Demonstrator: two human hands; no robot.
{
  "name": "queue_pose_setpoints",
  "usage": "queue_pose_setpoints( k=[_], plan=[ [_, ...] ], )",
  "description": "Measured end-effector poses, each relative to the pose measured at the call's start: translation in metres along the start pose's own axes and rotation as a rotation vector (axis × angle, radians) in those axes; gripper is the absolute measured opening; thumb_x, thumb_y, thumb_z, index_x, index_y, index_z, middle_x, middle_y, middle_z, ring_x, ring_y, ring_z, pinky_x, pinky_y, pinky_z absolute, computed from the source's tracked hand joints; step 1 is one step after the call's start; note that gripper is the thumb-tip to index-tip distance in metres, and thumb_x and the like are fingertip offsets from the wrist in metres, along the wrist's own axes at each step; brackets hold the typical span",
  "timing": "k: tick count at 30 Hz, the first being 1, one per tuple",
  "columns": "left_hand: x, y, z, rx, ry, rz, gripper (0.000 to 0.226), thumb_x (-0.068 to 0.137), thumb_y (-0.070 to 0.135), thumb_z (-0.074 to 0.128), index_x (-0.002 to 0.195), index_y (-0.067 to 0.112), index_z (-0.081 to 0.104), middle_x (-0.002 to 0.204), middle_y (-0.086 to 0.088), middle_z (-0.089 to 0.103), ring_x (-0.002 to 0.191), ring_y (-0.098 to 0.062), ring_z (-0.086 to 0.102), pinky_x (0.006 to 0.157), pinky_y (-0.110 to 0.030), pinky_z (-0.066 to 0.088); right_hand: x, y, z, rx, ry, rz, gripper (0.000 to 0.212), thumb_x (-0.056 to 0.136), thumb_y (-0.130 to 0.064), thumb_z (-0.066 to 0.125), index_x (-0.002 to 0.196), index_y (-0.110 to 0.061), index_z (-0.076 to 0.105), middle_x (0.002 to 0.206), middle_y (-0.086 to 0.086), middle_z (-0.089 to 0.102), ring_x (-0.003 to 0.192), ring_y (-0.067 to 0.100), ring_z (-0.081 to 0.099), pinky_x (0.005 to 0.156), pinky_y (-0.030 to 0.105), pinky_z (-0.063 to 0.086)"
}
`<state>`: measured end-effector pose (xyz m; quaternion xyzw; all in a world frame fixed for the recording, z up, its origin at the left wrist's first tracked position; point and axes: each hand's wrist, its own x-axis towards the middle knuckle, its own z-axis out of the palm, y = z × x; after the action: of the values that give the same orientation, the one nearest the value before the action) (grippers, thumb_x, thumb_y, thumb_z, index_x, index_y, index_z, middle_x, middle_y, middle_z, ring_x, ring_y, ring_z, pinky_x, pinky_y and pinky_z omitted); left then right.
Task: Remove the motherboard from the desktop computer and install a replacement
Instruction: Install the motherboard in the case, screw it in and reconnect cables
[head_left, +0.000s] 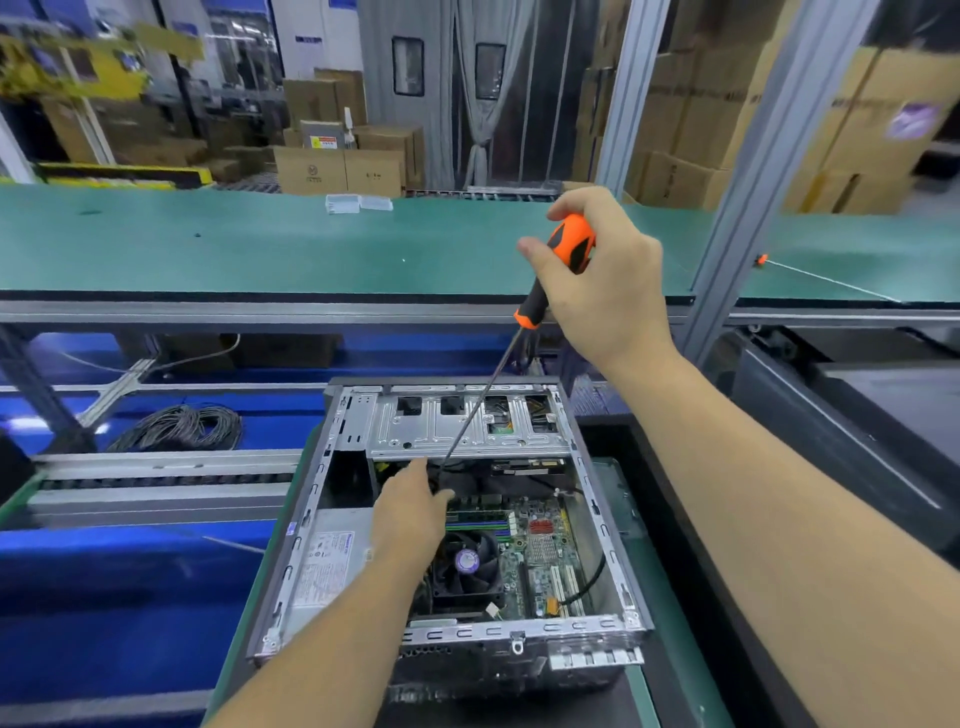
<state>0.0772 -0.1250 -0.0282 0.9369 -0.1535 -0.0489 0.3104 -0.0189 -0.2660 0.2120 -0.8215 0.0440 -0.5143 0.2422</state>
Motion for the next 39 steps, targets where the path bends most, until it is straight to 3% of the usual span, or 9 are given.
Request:
queue_pose_setpoints(
  k=[4, 9, 11, 14, 19, 23, 28, 32, 39],
  plan=[
    [0.003, 0.004, 0.002, -0.007, 0.022, -0.023, 0.047, 0.093, 0.042, 0.068, 0.132, 0.019, 0.059, 0.119, -0.001, 0.070, 0.100, -0.024, 0.066, 0.083, -0.036, 0.054, 0.000, 0.006, -0.011, -0.012, 0.023, 0.038, 0.026, 0.090, -0.027, 0.073, 0.103, -0.010, 0.059, 0.072, 0.009, 0.055, 0.063, 0.000, 0.046, 0.062, 0.005, 0.034],
    [0.004, 0.009, 0.004, 0.016, 0.050, -0.040, 0.044, 0.092, 0.049, 0.065, 0.128, 0.023, 0.063, 0.118, 0.007, 0.070, 0.105, -0.020, 0.066, 0.090, -0.036, 0.051, -0.001, 0.010, -0.018, -0.019, 0.022, 0.056, 0.025, 0.090, -0.029, 0.072, 0.103, -0.012, 0.059, 0.075, 0.009, 0.059, 0.066, 0.007, 0.050, 0.062, 0.007, 0.039],
    [0.003, 0.011, 0.004, 0.042, 0.060, -0.036, 0.038, 0.093, 0.050, 0.064, 0.122, 0.025, 0.066, 0.113, 0.007, 0.072, 0.102, -0.020, 0.066, 0.090, -0.036, 0.050, -0.002, 0.011, -0.019, -0.010, 0.037, 0.074, 0.025, 0.090, -0.029, 0.072, 0.103, -0.012, 0.059, 0.075, 0.009, 0.057, 0.066, 0.012, 0.049, 0.063, 0.022, 0.052],
    [0.001, 0.011, 0.003, 0.105, 0.061, -0.008, 0.033, 0.094, 0.053, 0.060, 0.112, 0.027, 0.070, 0.101, 0.008, 0.073, 0.092, -0.019, 0.067, 0.086, -0.035, 0.051, -0.003, 0.012, -0.019, -0.021, 0.048, 0.096, 0.026, 0.090, -0.030, 0.072, 0.104, -0.013, 0.058, 0.076, 0.007, 0.056, 0.065, 0.016, 0.049, 0.061, 0.041, 0.056],
    [-0.002, 0.010, 0.004, 0.134, 0.077, 0.048, 0.030, 0.099, 0.050, 0.054, 0.108, 0.028, 0.072, 0.094, 0.006, 0.074, 0.087, -0.021, 0.067, 0.084, -0.036, 0.051, -0.004, 0.013, -0.017, -0.025, 0.031, 0.091, 0.026, 0.091, -0.030, 0.071, 0.105, -0.013, 0.058, 0.075, 0.004, 0.055, 0.063, 0.008, 0.051, 0.061, 0.033, 0.056],
    [0.001, 0.008, 0.000, 0.107, 0.051, 0.043, 0.024, 0.103, 0.027, 0.050, 0.102, 0.018, 0.072, 0.096, -0.002, 0.072, 0.082, -0.024, 0.062, 0.074, -0.034, 0.050, -0.001, 0.012, -0.019, -0.043, 0.048, 0.077, 0.026, 0.090, -0.030, 0.071, 0.103, -0.011, 0.060, 0.077, 0.010, 0.060, 0.067, 0.009, 0.049, 0.062, 0.006, 0.039],
    [0.018, -0.011, -0.044, -0.116, 0.237, -0.006, 0.028, 0.100, 0.012, 0.039, 0.098, 0.009, 0.067, 0.091, -0.008, 0.068, 0.077, -0.024, 0.058, 0.066, -0.034, 0.043, -0.006, 0.005, -0.004, 0.002, 0.003, 0.066, 0.025, 0.089, -0.028, 0.072, 0.103, -0.011, 0.059, 0.075, 0.008, 0.058, 0.065, 0.015, 0.050, 0.061, 0.019, 0.047],
    [0.014, -0.050, -0.069, 0.100, 0.193, 0.067, 0.032, 0.099, 0.015, 0.034, 0.073, 0.011, 0.053, 0.073, -0.006, 0.059, 0.069, -0.028, 0.054, 0.062, -0.039, 0.044, -0.031, 0.000, 0.035, 0.045, -0.096, 0.064, 0.025, 0.088, -0.024, 0.074, 0.102, -0.010, 0.060, 0.070, -0.007, 0.054, 0.061, 0.005, 0.049, 0.064, 0.006, 0.037],
    [0.011, -0.072, -0.055, 0.429, 0.095, 0.240, 0.021, 0.098, 0.016, 0.038, 0.078, 0.017, 0.043, 0.072, 0.000, 0.055, 0.065, -0.027, 0.052, 0.060, -0.036, 0.038, -0.062, 0.004, 0.086, 0.078, -0.247, 0.113, 0.024, 0.089, -0.024, 0.074, 0.103, -0.011, 0.058, 0.069, -0.005, 0.053, 0.061, -0.001, 0.057, 0.058, 0.003, 0.037]
  ],
)
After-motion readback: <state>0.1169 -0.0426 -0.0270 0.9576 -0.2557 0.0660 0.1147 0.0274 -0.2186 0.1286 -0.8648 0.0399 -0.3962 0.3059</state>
